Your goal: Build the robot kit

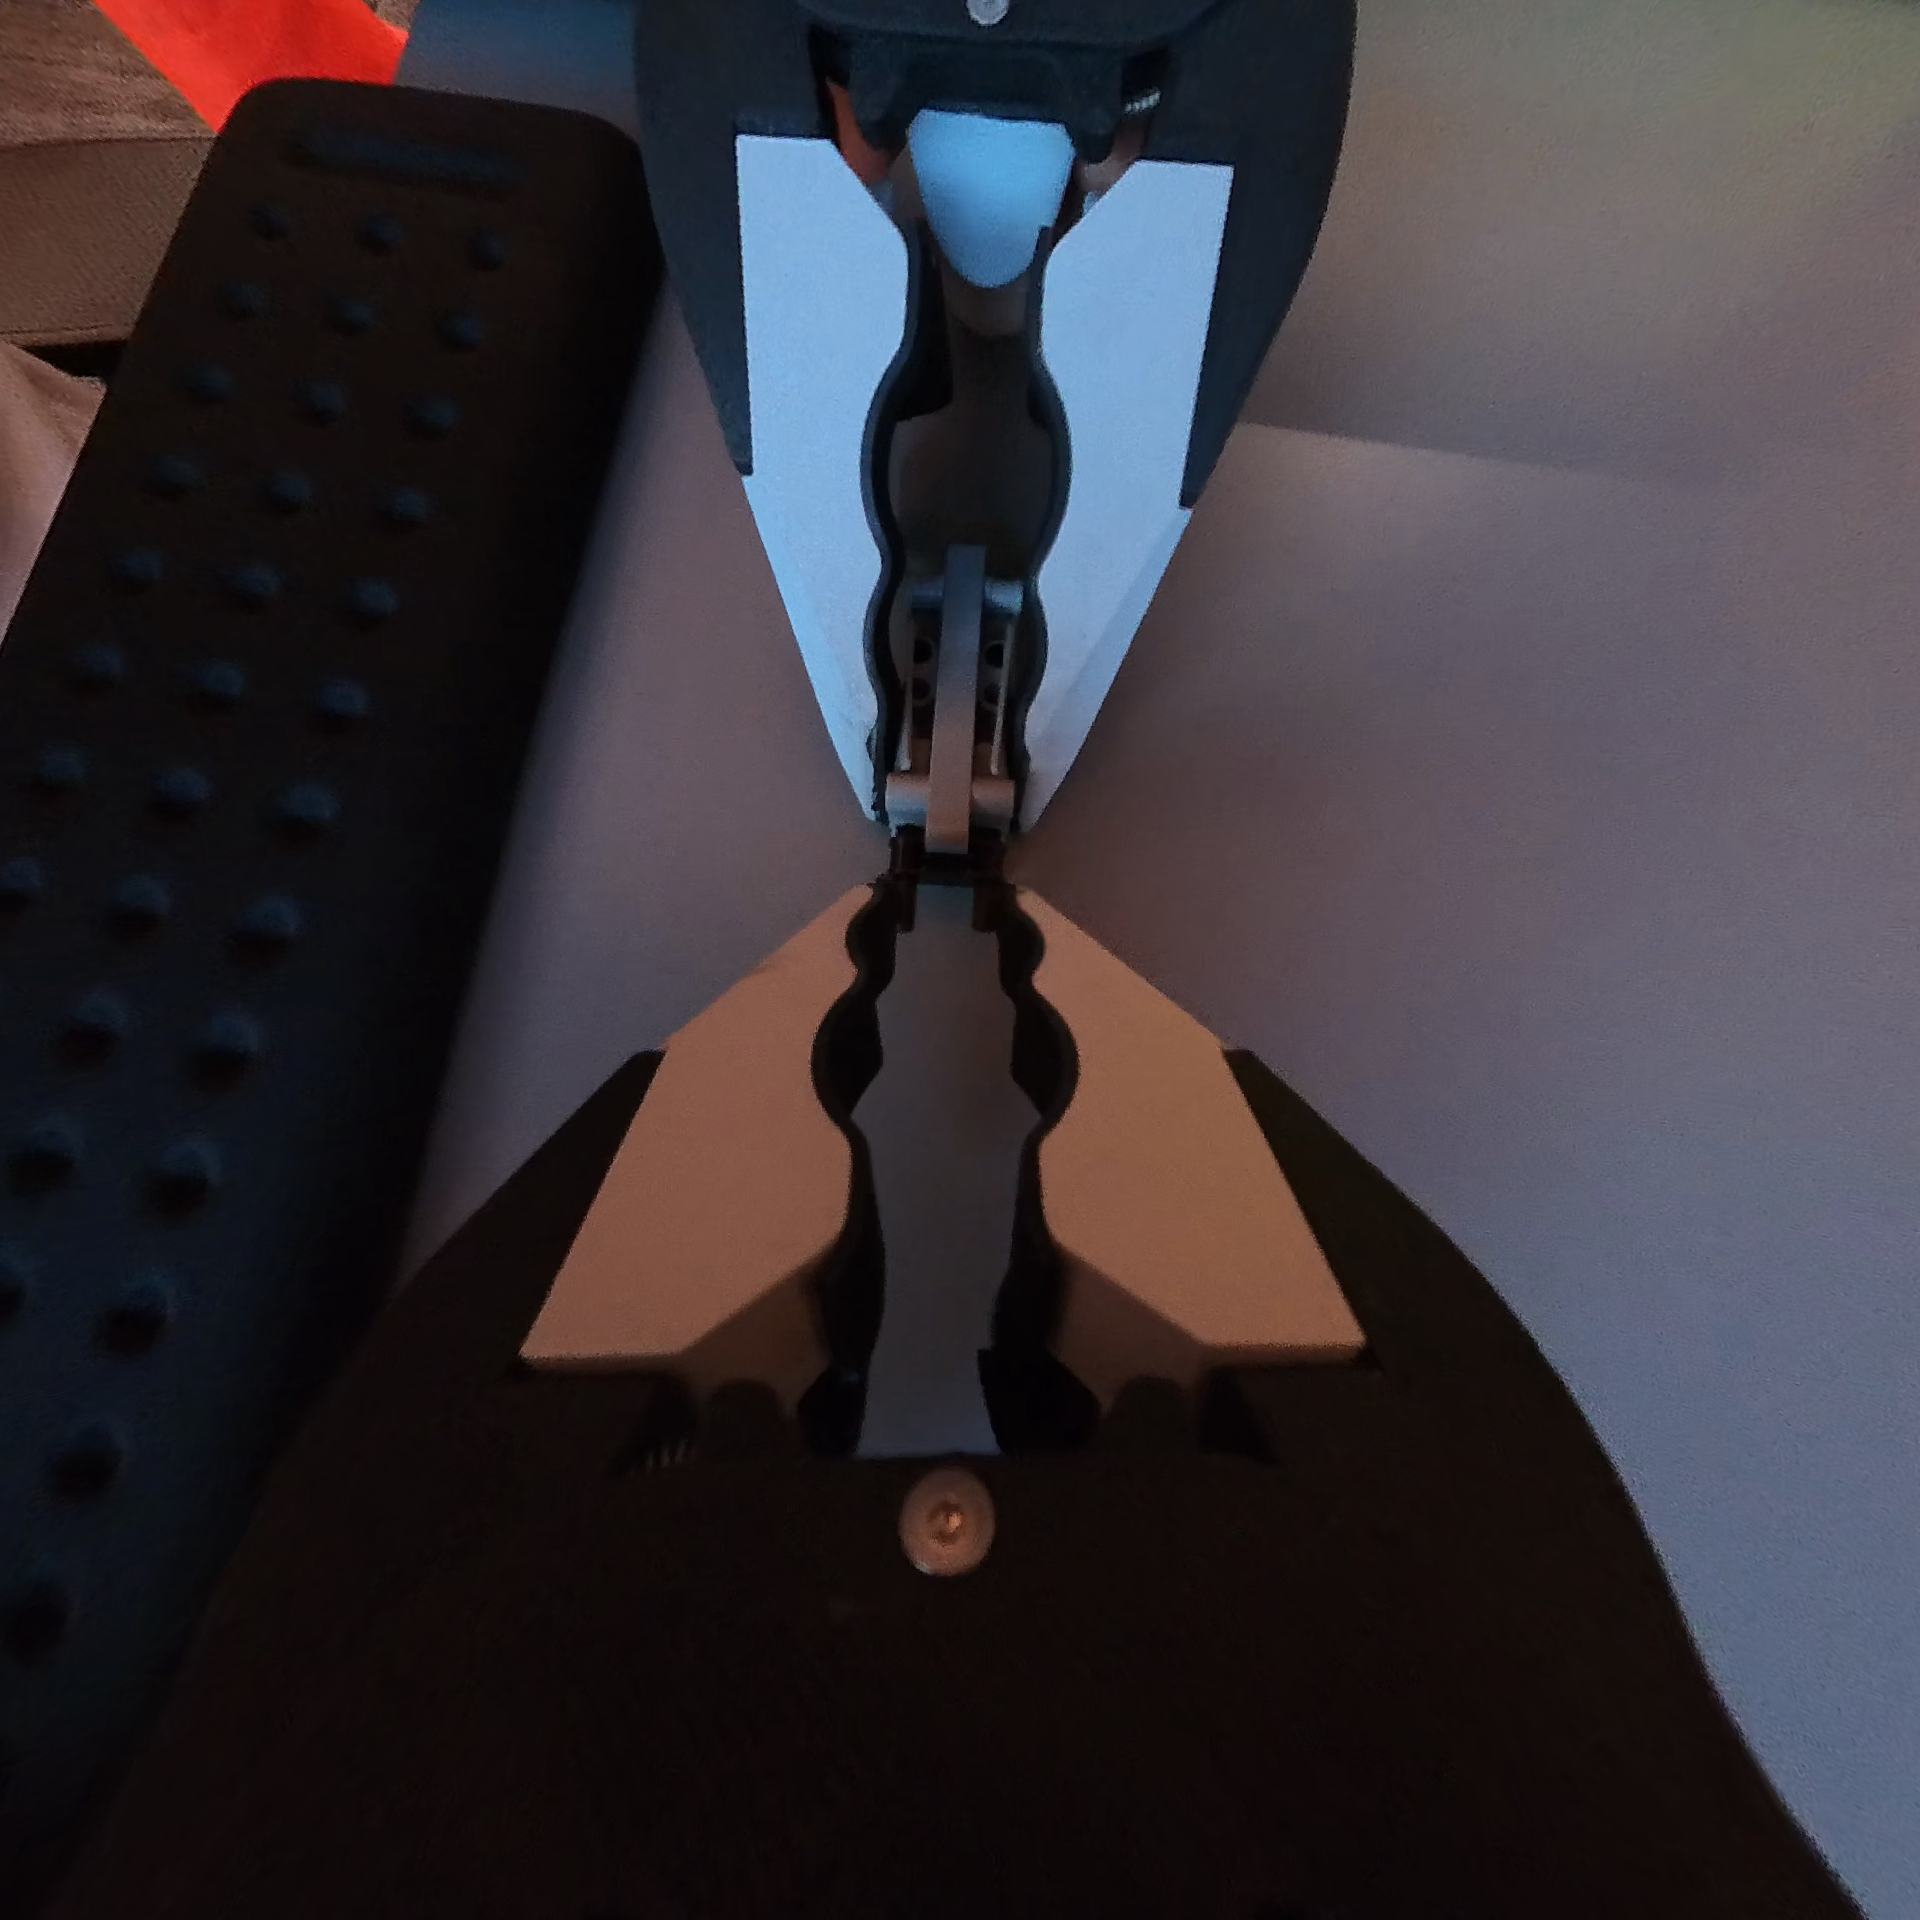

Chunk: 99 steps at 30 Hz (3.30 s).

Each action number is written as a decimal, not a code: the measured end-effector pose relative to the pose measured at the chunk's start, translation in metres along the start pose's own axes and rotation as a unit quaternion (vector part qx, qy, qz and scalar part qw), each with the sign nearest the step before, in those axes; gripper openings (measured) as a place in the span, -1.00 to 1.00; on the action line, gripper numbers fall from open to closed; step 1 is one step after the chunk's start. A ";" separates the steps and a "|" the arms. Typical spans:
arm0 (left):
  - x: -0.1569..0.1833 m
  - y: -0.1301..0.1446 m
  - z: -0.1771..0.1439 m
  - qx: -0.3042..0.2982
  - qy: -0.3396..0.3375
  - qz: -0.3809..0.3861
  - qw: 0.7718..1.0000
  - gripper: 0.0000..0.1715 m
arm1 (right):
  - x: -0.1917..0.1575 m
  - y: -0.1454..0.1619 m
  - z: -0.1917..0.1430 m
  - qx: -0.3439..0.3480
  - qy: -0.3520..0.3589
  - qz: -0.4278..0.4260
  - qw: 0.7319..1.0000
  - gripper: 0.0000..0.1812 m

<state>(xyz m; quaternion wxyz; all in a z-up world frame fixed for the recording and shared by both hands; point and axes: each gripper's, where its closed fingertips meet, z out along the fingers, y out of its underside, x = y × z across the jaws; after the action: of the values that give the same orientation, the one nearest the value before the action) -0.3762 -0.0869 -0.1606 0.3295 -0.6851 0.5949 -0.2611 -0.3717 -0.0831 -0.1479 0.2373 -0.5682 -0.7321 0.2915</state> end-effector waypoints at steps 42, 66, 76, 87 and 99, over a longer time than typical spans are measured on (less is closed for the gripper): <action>0.001 0.000 0.000 0.000 0.001 0.002 1.000 -0.72 | -0.001 0.002 0.003 -0.006 -0.002 0.002 1.000 -0.78; 0.001 0.000 0.000 0.000 -0.004 0.003 1.000 -0.73 | 0.001 0.001 0.005 -0.005 0.021 -0.020 1.000 -0.79; 0.001 -0.001 0.000 -0.001 -0.006 0.005 1.000 -0.73 | 0.001 -0.002 0.006 0.008 0.037 -0.030 0.999 -0.81; 0.001 -0.001 0.001 -0.001 -0.006 0.005 1.000 -0.73 | 0.001 -0.005 0.010 0.009 0.031 -0.030 0.999 -0.82; 0.001 -0.001 0.001 -0.001 -0.007 0.004 1.000 -0.73 | 0.001 -0.007 0.012 0.004 0.031 -0.024 0.999 -0.82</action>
<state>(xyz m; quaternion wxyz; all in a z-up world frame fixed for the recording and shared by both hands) -0.3752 -0.0873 -0.1606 0.3339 -0.6850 0.5957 -0.2539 -0.3851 -0.0850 -0.1513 0.2693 -0.5584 -0.7365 0.2707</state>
